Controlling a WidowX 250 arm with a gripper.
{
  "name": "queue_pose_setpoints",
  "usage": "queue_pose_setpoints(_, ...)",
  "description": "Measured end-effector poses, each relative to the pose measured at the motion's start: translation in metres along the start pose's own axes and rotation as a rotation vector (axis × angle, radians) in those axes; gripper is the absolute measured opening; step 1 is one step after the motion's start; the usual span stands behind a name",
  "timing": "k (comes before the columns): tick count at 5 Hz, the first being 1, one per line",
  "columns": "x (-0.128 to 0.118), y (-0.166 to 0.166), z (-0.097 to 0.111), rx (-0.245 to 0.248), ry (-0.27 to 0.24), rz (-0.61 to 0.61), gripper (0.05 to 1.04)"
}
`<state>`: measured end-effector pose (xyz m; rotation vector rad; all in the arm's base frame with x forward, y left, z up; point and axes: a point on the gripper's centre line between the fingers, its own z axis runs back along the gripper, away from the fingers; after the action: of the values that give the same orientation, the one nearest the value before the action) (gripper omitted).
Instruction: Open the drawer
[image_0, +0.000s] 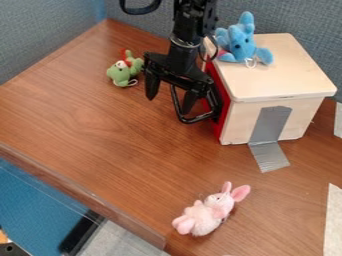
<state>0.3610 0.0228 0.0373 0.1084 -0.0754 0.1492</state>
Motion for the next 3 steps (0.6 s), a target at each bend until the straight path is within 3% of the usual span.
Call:
queue_pose_setpoints(2,0.005,-0.001,-0.023,-0.001,0.015,0.039,0.992)
queue_pose_setpoints(3,0.005,-0.004,-0.036,-0.011,0.029,0.024,0.916)
